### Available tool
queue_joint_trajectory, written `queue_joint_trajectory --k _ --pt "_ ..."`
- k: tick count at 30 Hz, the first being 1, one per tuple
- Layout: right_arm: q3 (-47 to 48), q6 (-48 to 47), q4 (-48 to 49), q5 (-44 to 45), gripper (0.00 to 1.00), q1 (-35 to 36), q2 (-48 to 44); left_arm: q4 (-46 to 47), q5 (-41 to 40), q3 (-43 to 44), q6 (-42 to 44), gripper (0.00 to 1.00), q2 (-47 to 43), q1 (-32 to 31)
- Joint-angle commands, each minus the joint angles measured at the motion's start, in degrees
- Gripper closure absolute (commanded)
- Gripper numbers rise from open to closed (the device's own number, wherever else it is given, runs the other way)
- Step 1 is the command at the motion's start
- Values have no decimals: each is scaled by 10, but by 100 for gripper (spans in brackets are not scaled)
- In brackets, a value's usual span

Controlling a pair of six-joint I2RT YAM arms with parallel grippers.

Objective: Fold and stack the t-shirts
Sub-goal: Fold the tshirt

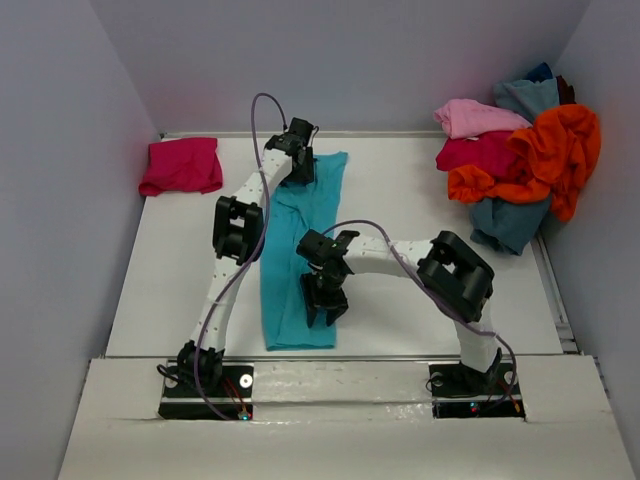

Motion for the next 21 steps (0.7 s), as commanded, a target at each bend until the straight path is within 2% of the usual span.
queue_joint_trajectory --k 1,12,21 --pt "-61 12 -30 81 43 -9 -37 -32 7 -4 4 25 8 -4" --pt "-135 34 -18 91 43 -15 -97 -32 7 -5 8 25 9 -9" --pt "-110 16 -29 105 43 -15 -93 -20 -3 -6 9 22 -5 -9"
